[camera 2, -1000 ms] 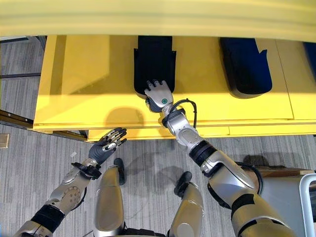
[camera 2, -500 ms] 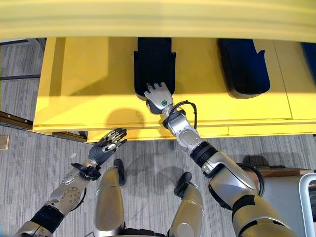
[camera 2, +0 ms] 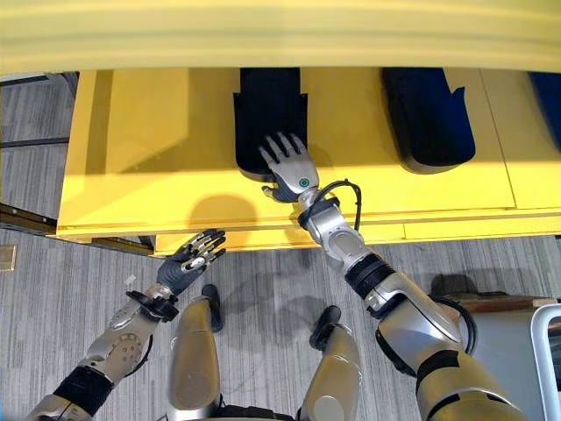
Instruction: Move parts from the plastic box to the shelf.
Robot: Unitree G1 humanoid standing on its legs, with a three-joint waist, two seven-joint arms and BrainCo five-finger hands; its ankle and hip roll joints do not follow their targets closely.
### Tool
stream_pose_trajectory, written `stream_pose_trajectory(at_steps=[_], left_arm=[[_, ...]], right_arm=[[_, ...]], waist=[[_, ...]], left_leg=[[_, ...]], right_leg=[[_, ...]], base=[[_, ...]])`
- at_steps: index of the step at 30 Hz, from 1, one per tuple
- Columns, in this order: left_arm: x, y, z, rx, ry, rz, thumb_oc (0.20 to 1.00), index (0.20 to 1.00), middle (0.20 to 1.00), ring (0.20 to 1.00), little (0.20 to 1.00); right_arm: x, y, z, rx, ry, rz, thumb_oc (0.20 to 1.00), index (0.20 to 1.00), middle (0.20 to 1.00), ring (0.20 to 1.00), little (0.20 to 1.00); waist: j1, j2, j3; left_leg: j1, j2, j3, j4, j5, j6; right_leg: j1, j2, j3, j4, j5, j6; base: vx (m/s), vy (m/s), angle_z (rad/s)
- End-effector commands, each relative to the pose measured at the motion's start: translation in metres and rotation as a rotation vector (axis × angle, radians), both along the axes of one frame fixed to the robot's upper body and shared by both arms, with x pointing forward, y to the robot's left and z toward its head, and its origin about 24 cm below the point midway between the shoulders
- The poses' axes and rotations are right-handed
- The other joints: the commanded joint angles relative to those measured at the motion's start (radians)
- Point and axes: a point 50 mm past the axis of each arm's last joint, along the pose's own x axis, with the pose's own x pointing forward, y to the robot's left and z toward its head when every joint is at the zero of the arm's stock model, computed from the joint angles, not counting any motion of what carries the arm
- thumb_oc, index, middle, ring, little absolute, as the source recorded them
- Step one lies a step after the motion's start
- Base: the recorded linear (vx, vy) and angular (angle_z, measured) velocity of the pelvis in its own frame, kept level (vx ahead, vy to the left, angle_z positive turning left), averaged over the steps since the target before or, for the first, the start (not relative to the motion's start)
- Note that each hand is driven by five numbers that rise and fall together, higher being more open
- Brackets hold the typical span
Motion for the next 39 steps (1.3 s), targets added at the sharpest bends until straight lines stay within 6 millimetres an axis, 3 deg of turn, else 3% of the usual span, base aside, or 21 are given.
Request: stream_pose_trajectory(at_steps=[1, 12, 15, 19, 25, 39], left_arm=[[0.008, -0.011, 0.027, -0.066, -0.139, -0.028, 1.000, 1.000, 1.000, 1.000, 1.000], [0.004, -0.011, 0.024, -0.069, -0.113, -0.033, 1.000, 1.000, 1.000, 1.000, 1.000], [0.001, -0.009, 0.027, -0.077, -0.121, -0.041, 1.000, 1.000, 1.000, 1.000, 1.000], [-0.004, -0.010, 0.029, -0.078, -0.120, -0.016, 1.000, 1.000, 1.000, 1.000, 1.000], [-0.004, -0.014, 0.031, -0.083, -0.122, -0.012, 1.000, 1.000, 1.000, 1.000, 1.000], [-0.007, -0.014, 0.024, -0.093, -0.114, -0.027, 1.000, 1.000, 1.000, 1.000, 1.000]], right_arm=[[-0.011, -0.030, -0.055, -0.044, 0.216, -0.078, 1.000, 1.000, 1.000, 1.000, 1.000], [-0.015, -0.016, -0.038, 0.229, 0.356, 0.075, 1.000, 1.000, 1.000, 1.000, 1.000], [-0.022, -0.011, -0.026, 0.289, 0.382, 0.140, 1.000, 1.000, 1.000, 1.000, 1.000], [-0.042, -0.002, 0.008, 0.415, 0.297, 0.302, 1.000, 1.000, 1.000, 1.000, 1.000], [-0.051, 0.002, 0.039, 0.390, 0.180, 0.385, 1.000, 1.000, 1.000, 1.000, 1.000], [-0.040, -0.006, 0.062, 0.363, 0.029, 0.330, 1.000, 1.000, 1.000, 1.000, 1.000]], waist=[[0.023, 0.042, 0.056], [0.018, 0.044, 0.055], [0.009, 0.039, 0.055], [-0.015, 0.030, 0.055], [-0.026, 0.034, 0.055], [-0.016, 0.056, 0.052]], left_leg=[[0.014, -0.065, 0.032, -0.049, -0.005, 0.085], [0.045, -0.074, 0.032, -0.048, -0.012, 0.085], [0.056, -0.072, 0.038, -0.047, -0.016, 0.085], [0.073, -0.062, 0.049, -0.030, -0.031, 0.086], [0.089, -0.054, 0.059, -0.038, -0.026, 0.080], [0.092, -0.068, 0.054, -0.045, -0.021, 0.082]], right_leg=[[-0.024, 0.028, -0.065, 0.180, -0.130, -0.016], [0.004, 0.024, -0.062, 0.184, -0.140, -0.019], [0.012, 0.027, -0.058, 0.178, -0.141, -0.019], [0.021, 0.033, -0.046, 0.191, -0.154, -0.023], [0.029, 0.037, -0.040, 0.175, -0.149, -0.022], [0.027, 0.034, -0.036, 0.182, -0.156, -0.032]], base=[[0.00, 0.000, 0.00], [0.00, 0.000, 0.00], [0.00, 0.000, 0.00], [0.01, -0.005, -0.02], [0.00, -0.006, -0.03], [0.00, 0.008, 0.00]])
